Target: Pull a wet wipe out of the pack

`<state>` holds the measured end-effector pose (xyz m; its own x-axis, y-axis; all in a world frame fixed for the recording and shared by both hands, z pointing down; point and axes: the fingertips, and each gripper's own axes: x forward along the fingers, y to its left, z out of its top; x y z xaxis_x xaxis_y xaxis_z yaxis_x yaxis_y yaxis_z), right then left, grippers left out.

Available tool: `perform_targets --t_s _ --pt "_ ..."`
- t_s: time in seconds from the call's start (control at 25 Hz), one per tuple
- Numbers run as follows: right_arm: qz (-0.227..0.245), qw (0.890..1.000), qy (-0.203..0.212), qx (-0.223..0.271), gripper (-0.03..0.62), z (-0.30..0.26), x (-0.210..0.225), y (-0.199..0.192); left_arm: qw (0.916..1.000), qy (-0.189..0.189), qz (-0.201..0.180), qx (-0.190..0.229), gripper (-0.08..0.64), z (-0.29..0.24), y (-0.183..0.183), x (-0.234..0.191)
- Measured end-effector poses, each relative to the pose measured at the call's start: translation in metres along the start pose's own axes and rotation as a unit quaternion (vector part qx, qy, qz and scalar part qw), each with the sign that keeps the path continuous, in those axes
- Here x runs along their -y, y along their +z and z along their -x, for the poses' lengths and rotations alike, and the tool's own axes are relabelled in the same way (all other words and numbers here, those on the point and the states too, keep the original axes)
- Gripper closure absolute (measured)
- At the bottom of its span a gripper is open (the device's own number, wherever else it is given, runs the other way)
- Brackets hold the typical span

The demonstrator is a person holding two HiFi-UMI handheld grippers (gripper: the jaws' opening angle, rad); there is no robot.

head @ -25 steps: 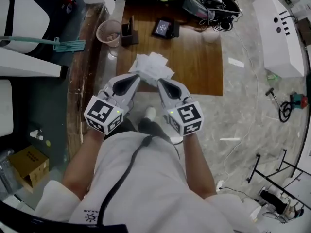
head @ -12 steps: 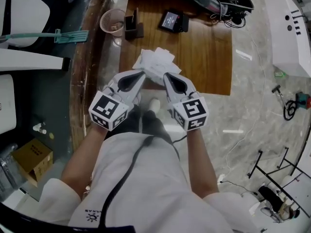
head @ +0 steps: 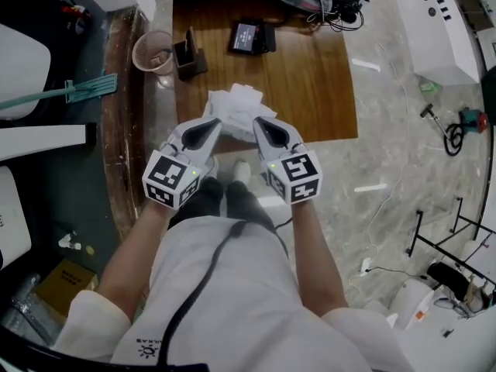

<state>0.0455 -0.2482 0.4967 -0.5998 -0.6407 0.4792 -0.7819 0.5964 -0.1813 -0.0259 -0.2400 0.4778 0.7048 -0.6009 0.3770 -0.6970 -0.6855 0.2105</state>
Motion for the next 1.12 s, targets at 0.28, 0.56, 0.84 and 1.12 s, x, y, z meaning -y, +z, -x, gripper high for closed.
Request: perform_targets --t_s 0.28,0.56,0.84,1.12 --pt "0.029 0.996 -0.019 -0.085 0.527 -0.025 -0.001 -0.043 0.9993 -0.025 0.003 -0.029 0.551 -0.013 -0.023 -0.006" --pt "0.024 0.992 -0.026 -0.118 0.48 -0.043 0.0 -0.064 0.9984 -0.041 0.009 -0.038 0.545 -0.019 -0.031 -0.01" --pt "0.025 0.99 -0.025 -0.137 0.474 -0.055 0.004 -0.071 0.9983 -0.042 0.01 -0.038 0.545 -0.017 -0.028 -0.016" --pt "0.009 0.989 -0.008 -0.146 0.482 -0.059 0.005 -0.075 0.9986 -0.031 0.02 -0.037 0.545 -0.013 -0.028 -0.024"
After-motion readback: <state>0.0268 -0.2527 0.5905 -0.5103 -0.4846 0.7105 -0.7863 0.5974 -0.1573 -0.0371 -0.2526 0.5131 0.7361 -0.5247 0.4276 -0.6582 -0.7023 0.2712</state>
